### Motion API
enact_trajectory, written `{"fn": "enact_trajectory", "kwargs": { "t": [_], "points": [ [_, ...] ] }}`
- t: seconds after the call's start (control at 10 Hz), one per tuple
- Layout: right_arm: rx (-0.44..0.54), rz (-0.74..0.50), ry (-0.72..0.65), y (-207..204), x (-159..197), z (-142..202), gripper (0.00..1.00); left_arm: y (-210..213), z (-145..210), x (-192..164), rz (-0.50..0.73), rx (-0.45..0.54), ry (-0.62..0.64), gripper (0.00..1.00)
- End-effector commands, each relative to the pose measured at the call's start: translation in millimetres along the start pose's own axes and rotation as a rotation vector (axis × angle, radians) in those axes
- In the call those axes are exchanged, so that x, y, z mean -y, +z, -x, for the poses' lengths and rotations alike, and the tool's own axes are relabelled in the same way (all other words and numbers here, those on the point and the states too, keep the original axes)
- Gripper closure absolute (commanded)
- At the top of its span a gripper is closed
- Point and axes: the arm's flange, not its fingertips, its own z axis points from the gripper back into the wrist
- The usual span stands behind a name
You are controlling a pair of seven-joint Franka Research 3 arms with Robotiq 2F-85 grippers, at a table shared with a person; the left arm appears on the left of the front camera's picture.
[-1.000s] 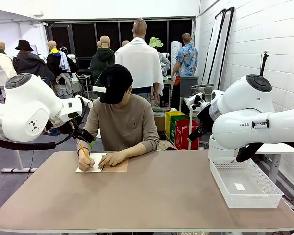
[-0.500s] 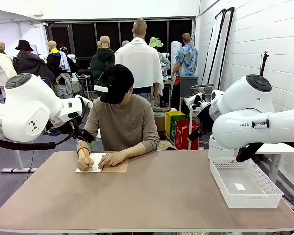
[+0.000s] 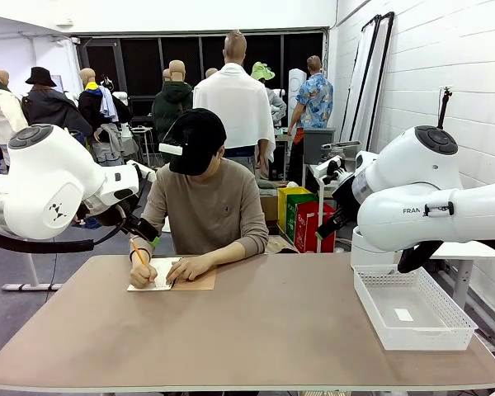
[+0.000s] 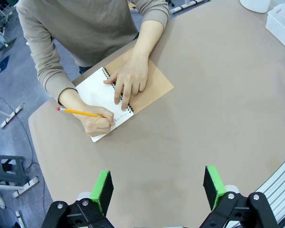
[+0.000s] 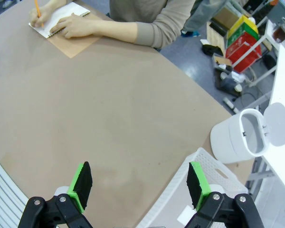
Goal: Sort the paper based on its condition.
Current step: If a person hands you a paper, place it in the Organizing basket , and if it's crumpled, put it in the Trash can.
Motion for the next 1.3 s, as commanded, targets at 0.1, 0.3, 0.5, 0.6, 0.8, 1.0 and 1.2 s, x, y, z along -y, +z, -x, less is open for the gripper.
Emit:
{"fn": "enact_trajectory", "kwargs": {
  "t": [0.1, 0.3, 0.5, 0.6, 0.8, 1.0, 1.2],
  "points": [
    [0.000, 0.000, 0.000, 0.1, 0.2, 0.1, 0.00, 0.2, 0.1, -0.6, 0.000, 0.001, 0.002, 0.00],
    [0.000, 0.000, 0.000, 0.1, 0.2, 0.1, 0.00, 0.2, 0.1, -0.6, 0.000, 0.001, 0.002, 0.00],
    [0.000, 0.000, 0.000, 0.1, 0.2, 0.1, 0.00, 0.2, 0.1, -0.6, 0.000, 0.001, 0.002, 0.00],
    [0.000, 0.000, 0.000, 0.1, 0.2, 0.1, 0.00, 0.2, 0.1, -0.6, 0.000, 0.001, 0.002, 0.00],
    [0.000, 0.000, 0.000, 0.1, 0.2, 0.1, 0.00, 0.2, 0.1, -0.6, 0.000, 0.001, 0.002, 0.00],
    [0.000, 0.000, 0.000, 0.1, 0.2, 0.1, 0.00, 0.2, 0.1, -0.6, 0.000, 0.001, 0.002, 0.00],
    [0.000, 0.000, 0.000, 0.1, 0.2, 0.1, 0.00, 0.2, 0.1, -0.6, 0.000, 0.001, 0.002, 0.00]
  ]
}}
